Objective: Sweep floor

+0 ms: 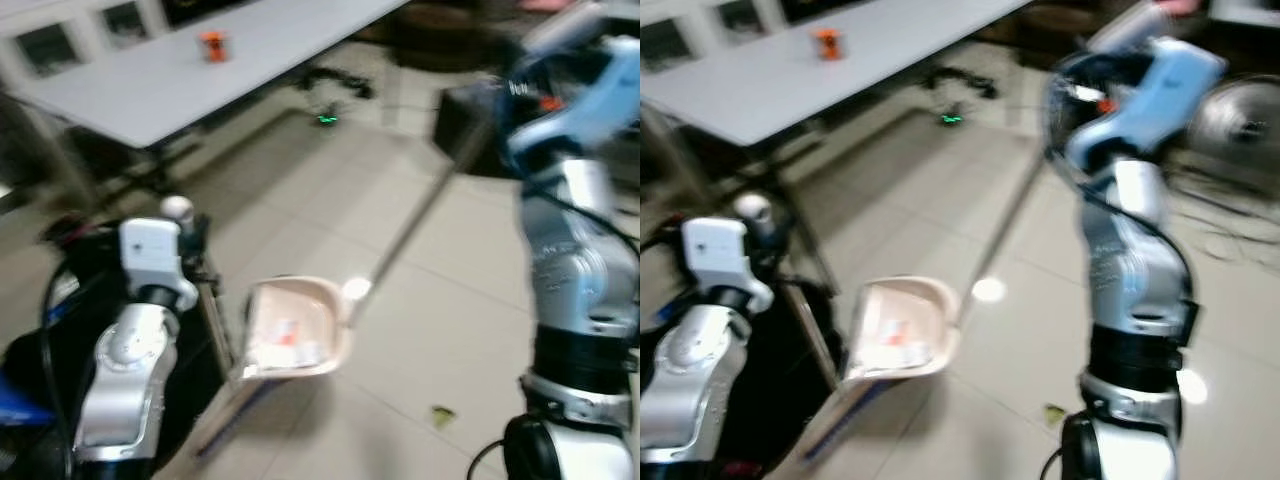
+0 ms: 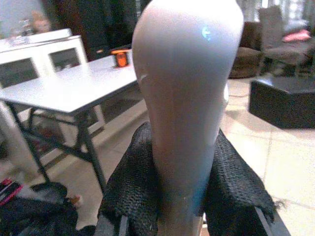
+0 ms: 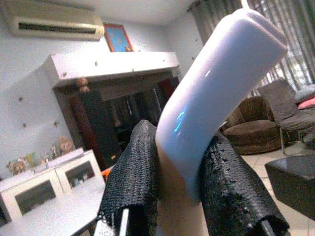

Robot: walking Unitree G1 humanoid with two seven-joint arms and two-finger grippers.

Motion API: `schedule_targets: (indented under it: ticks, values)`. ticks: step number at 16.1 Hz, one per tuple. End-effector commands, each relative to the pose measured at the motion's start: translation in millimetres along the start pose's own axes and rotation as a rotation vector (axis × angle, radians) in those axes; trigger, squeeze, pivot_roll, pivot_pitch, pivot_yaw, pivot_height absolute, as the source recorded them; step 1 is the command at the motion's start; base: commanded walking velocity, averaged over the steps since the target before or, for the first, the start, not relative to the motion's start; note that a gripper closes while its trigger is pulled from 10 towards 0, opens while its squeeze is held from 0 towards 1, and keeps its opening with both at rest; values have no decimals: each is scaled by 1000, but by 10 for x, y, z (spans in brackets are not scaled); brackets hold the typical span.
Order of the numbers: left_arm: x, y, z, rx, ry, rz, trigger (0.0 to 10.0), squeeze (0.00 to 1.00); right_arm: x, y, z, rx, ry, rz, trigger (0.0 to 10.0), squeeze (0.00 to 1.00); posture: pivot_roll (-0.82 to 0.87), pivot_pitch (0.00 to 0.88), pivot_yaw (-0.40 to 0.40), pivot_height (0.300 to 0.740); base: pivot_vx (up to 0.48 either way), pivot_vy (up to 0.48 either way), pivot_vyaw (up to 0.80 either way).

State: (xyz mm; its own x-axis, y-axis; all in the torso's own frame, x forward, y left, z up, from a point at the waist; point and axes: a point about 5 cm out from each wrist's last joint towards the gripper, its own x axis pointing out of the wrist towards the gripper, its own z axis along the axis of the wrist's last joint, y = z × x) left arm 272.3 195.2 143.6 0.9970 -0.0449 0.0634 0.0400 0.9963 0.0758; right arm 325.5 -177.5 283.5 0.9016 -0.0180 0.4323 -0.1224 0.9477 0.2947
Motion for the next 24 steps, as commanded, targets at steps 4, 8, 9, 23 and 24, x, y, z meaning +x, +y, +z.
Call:
schedule_targets:
  ticks: [4, 8, 9, 23, 24]
  values:
    - [-12, 90, 78, 22, -33, 33, 10000, 0, 34, 115, 59, 26, -38, 43, 10000, 0, 53, 0, 48, 740, 341, 0, 183]
    - [8, 79, 72, 20, -32, 31, 10000, 0, 40, 81, 81, 37, -59, 23, 10000, 0, 47, 0, 52, 740, 341, 0, 364]
    - [15, 76, 70, 20, -31, 29, 10000, 0, 36, 66, 86, 29, -63, 16, 10000, 0, 44, 0, 54, 740, 341, 0, 0]
    - [45, 47, 55, 8, -27, 26, 10000, 0, 7, -175, 181, -226, -155, -46, 10000, 0, 32, 0, 62, 740, 258, 0, 0]
    - [38, 61, 43, 13, -23, 34, 10000, 0, 17, -160, 175, -234, -180, -52, 10000, 0, 29, 0, 61, 740, 0, 0, 0]
